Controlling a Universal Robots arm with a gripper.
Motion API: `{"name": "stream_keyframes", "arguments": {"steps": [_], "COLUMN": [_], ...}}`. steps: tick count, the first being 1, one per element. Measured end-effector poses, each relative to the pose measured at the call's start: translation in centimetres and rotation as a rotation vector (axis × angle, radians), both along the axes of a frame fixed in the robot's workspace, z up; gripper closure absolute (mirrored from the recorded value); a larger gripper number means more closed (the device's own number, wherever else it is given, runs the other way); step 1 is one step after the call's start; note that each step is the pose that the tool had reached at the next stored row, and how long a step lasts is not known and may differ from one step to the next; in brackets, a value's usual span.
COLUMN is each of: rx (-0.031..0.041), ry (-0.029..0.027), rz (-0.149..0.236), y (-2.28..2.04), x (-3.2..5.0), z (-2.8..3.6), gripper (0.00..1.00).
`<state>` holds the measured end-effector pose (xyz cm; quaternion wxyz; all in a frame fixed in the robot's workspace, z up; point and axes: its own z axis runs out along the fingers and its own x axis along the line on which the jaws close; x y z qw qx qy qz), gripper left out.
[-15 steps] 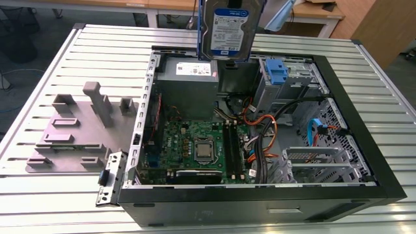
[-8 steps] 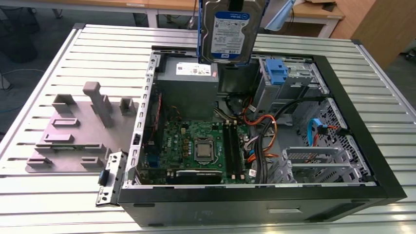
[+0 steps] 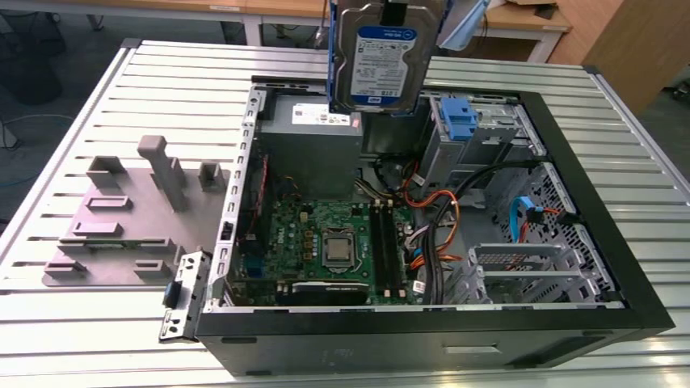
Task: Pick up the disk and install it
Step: 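Pick up the disk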
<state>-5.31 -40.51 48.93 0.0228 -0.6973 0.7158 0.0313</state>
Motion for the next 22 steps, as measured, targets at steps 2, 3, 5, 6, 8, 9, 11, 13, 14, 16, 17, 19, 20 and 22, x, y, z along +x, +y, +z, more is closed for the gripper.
{"name": "stream_keyframes", "arguments": {"steps": [2, 3, 5, 6, 8, 9, 11, 13, 14, 16, 17, 19, 20, 22], "rx": [0.0001, 0.0001, 0.0000, 0.0000, 0.0001, 0.0001, 0.0000, 0.0000, 0.0001, 0.0001, 0.0001, 0.0000, -0.0001, 0.0000], "ry": [-0.0001, 0.0000, 0.0000, 0.0000, 0.0000, 0.0000, 0.0000, 0.0000, 0.0000, 0.0000, 0.0000, 0.0000, 0.0000, 0.0000], "rz": [0.000, 0.000, 0.000, 0.000, 0.000, 0.000, 0.000, 0.000, 0.000, 0.000, 0.000, 0.000, 0.000, 0.000], "y": [-0.35, -0.53, -0.91, -1.10, -1.48, -1.67, -2.03, -2.39, -2.57, -2.91, -3.06, -3.39, -3.55, -3.90], "x": [0.00, 0.00, 0.01, 0.01, 0.01, 0.02, 0.02, 0.02, 0.02, 0.02, 0.02, 0.02, 0.02, 0.03], "z": [0.00, 0.00, 0.00, 0.00, 0.00, 0.00, 0.00, 0.00, 0.00, 0.00, 0.00, 0.00, 0.00, 0.00], "gripper": [0.65, 0.65, 0.65, 0.65, 0.65, 0.65, 0.65, 0.65, 0.65, 0.65, 0.65, 0.65, 0.65, 0.65]}}
